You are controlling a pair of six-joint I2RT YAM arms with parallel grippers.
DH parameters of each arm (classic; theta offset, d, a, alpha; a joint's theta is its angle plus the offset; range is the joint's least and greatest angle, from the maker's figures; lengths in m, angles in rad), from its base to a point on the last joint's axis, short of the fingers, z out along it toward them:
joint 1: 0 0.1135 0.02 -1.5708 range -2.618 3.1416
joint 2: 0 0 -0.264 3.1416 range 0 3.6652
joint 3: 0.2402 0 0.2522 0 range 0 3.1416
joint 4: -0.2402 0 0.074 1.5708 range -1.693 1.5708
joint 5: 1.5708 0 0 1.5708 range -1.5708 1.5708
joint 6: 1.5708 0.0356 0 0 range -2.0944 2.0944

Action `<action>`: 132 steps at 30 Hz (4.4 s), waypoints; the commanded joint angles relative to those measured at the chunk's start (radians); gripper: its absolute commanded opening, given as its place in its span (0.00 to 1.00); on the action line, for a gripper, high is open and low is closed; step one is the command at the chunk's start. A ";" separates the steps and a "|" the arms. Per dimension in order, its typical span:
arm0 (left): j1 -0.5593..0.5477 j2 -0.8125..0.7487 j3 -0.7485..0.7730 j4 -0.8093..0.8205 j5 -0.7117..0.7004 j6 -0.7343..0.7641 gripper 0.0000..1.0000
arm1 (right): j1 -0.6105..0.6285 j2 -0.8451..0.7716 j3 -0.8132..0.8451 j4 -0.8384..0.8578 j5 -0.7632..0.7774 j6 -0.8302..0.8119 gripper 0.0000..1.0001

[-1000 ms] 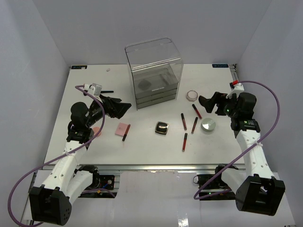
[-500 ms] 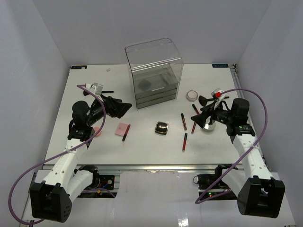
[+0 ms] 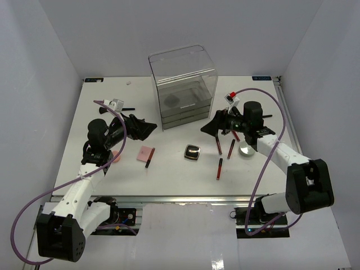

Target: Organize the makeup

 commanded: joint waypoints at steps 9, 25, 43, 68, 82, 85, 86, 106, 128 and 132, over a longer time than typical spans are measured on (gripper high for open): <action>-0.001 -0.003 0.032 -0.018 -0.025 0.025 0.98 | 0.034 0.174 0.046 0.438 0.157 0.567 0.79; 0.000 0.012 0.040 -0.024 -0.015 0.034 0.98 | 0.063 0.434 0.214 0.621 0.204 0.736 0.64; -0.001 0.016 0.041 -0.025 -0.006 0.035 0.98 | 0.067 0.536 0.281 0.676 0.205 0.832 0.53; -0.001 0.019 0.043 -0.036 -0.023 0.049 0.98 | 0.045 0.565 0.269 0.833 0.196 0.952 0.12; -0.001 0.024 0.044 -0.044 -0.034 0.054 0.98 | 0.008 0.427 0.174 0.858 0.177 0.978 0.09; -0.001 0.025 0.044 -0.045 -0.038 0.055 0.98 | 0.006 0.389 0.154 0.858 0.176 0.978 0.09; 0.000 0.025 0.043 -0.045 -0.039 0.055 0.98 | 0.005 0.378 0.147 0.858 0.176 0.980 0.09; -0.001 0.199 0.147 -0.286 -0.483 0.181 0.94 | -0.007 0.259 0.217 0.749 0.157 0.965 0.08; -0.003 0.174 0.160 -0.178 -0.341 0.366 0.72 | -0.007 0.275 0.324 0.683 0.150 0.953 0.08; -0.003 0.157 0.159 -0.191 -0.403 0.401 0.72 | -0.007 0.278 0.336 0.686 0.150 0.958 0.08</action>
